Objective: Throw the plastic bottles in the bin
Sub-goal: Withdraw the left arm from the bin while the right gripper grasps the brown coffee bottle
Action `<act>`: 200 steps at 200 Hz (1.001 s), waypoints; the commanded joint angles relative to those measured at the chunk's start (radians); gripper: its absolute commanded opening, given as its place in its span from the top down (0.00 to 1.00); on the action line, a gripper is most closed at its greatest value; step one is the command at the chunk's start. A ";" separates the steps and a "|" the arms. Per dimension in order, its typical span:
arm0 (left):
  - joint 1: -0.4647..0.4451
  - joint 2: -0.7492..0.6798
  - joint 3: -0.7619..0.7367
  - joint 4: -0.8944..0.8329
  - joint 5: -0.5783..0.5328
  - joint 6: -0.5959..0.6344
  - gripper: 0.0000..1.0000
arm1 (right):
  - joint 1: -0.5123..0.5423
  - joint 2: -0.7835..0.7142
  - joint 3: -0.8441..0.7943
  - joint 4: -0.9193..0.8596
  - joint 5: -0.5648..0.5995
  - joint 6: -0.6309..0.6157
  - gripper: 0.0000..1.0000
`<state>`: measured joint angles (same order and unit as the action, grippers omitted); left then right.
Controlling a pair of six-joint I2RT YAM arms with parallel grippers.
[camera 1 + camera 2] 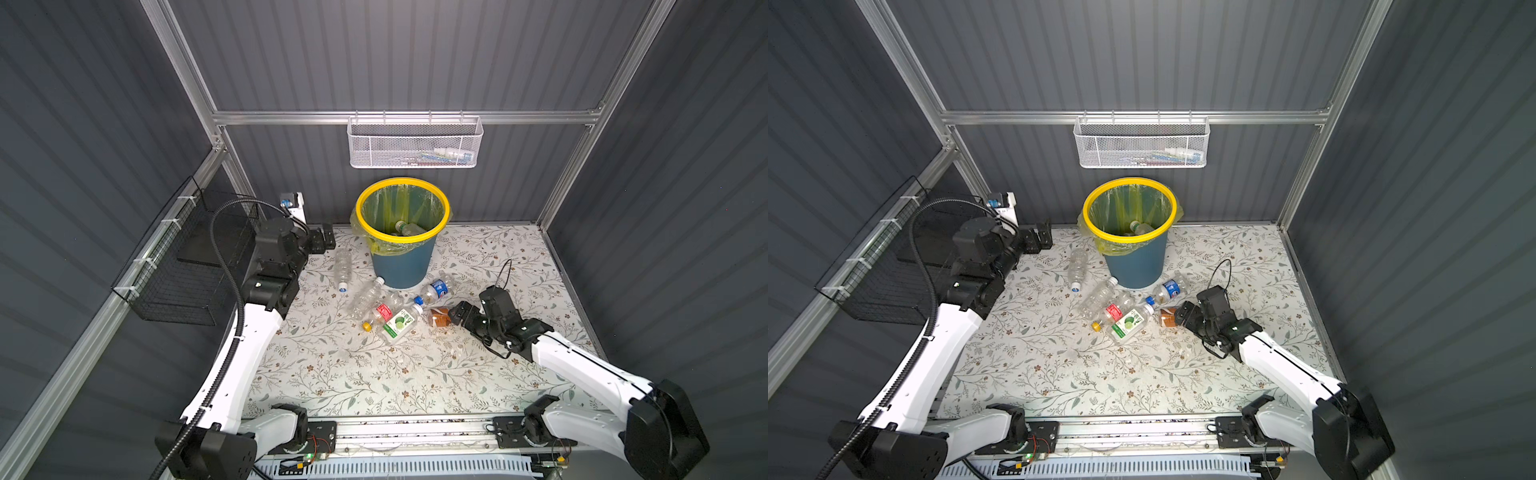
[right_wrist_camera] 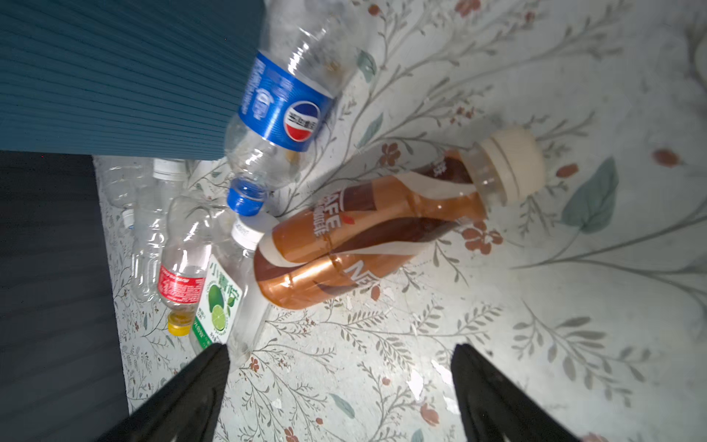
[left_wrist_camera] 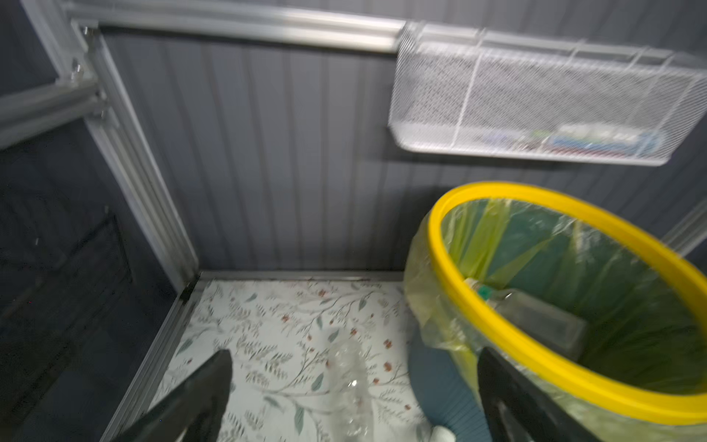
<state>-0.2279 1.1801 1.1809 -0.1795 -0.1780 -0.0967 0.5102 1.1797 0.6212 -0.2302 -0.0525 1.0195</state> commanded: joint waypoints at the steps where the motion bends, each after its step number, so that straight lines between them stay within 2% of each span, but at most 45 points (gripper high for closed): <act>1: 0.002 -0.013 -0.071 -0.006 -0.074 -0.030 0.00 | 0.017 0.041 -0.016 0.043 0.042 0.177 0.07; 24: 0.026 0.011 -0.099 -0.074 -0.072 -0.048 0.00 | 0.029 0.071 -0.023 0.095 0.059 0.278 0.07; 82: 0.088 0.037 -0.201 -0.050 0.028 -0.085 0.00 | 0.035 0.143 0.068 -0.005 0.084 0.428 0.10; 146: 0.113 0.054 -0.216 -0.039 0.120 -0.092 0.00 | 0.036 0.241 0.150 -0.015 0.051 0.490 0.12; 200: 0.119 0.059 -0.217 -0.037 0.129 -0.100 0.00 | 0.035 0.328 0.195 -0.007 0.019 0.533 0.16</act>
<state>-0.1211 1.2373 0.9691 -0.2234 -0.0734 -0.1810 0.5423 1.4685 0.7879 -0.2176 -0.0151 1.5188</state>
